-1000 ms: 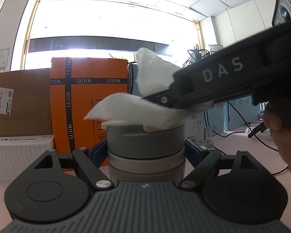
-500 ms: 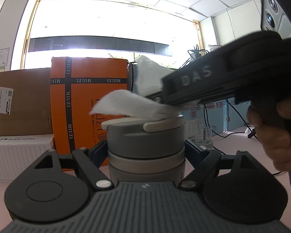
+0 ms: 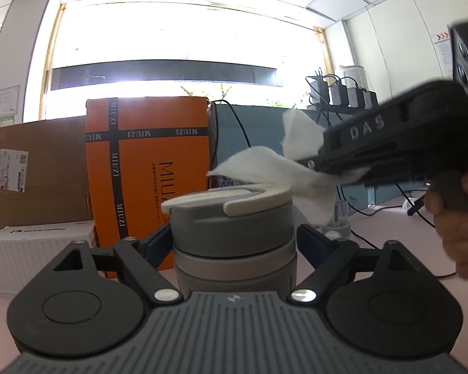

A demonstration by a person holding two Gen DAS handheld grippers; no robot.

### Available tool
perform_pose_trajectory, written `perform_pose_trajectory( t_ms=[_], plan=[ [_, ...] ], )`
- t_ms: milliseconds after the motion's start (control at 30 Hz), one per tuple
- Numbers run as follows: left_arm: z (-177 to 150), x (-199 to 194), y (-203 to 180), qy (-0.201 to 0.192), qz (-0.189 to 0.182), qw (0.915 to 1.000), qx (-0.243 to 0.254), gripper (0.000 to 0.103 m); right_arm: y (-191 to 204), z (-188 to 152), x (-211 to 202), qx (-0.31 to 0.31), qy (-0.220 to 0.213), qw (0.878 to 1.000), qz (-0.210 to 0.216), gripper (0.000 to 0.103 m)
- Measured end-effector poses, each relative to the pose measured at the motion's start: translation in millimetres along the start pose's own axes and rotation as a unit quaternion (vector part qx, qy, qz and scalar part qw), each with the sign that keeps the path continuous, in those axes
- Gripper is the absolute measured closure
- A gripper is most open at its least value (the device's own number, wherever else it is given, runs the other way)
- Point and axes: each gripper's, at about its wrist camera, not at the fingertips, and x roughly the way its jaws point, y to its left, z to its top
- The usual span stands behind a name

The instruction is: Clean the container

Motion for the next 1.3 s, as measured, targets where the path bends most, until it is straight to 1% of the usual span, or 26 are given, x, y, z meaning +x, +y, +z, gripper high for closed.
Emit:
perform_pose_trajectory(
  t_ms=[100,233,300,367,400,467,567,733,767,800,867,933,1033,1100,1200,1300],
  plan=[
    [7,-2,0,-0.003,0.007,0.9999,-0.013,0.007,-14,-3,-3,0.03,-0.005,1.0,0.008,0.091],
    [17,0,-4,-0.007,0.025,0.9989,-0.04,0.007,-27,-9,-5,0.068,-0.013,0.997,0.017,0.091],
    [17,2,-15,-0.005,0.061,0.9973,-0.04,0.007,-37,-13,-4,0.106,-0.018,0.994,0.027,0.091],
    [17,7,-23,0.001,0.11,0.9934,-0.033,0.007,-48,-17,-4,0.139,-0.018,0.989,0.039,0.091],
    [17,11,-26,0.001,0.129,0.9911,-0.032,0.007,-51,-20,-4,0.15,-0.018,0.988,0.043,0.091],
    [20,16,-28,-0.002,0.153,0.9874,-0.04,0.007,-58,-24,-3,0.171,-0.017,0.984,0.052,0.091],
    [18,13,-35,-0.003,0.176,0.9829,-0.055,0.007,-65,-30,-3,0.195,-0.014,0.979,0.059,0.091],
    [13,14,-51,-0.002,0.219,0.9746,-0.047,0.007,-73,-38,-2,0.231,-0.008,0.97,0.069,0.091],
    [11,13,-54,-0.003,0.232,0.9717,-0.045,0.007,-75,-40,-2,0.238,-0.007,0.969,0.071,0.091],
    [11,15,-55,-0.003,0.244,0.9688,-0.045,0.006,-77,-41,-2,0.245,-0.006,0.967,0.073,0.089],
    [11,17,-58,-0.002,0.258,0.9651,-0.048,0.006,-80,-45,-2,0.26,-0.004,0.963,0.076,0.089],
    [11,19,-59,-0.004,0.262,0.9639,-0.048,0.008,-84,-48,-2,0.274,-0.002,0.958,0.08,0.089],
    [9,16,-60,-0.008,0.258,0.9648,-0.051,0.015,-89,-53,-2,0.295,0.001,0.952,0.086,0.089],
    [9,14,-58,-0.01,0.247,0.9673,-0.055,0.025,-92,-56,-2,0.309,0.003,0.947,0.09,0.089],
    [10,11,-53,-0.009,0.234,0.9703,-0.061,0.025,-94,-61,-1,0.324,0.009,0.941,0.096,0.089],
    [10,7,-45,-0.007,0.202,0.9774,-0.062,0.025,-99,-58,8,0.334,0.017,0.937,0.103,0.089]
  ],
)
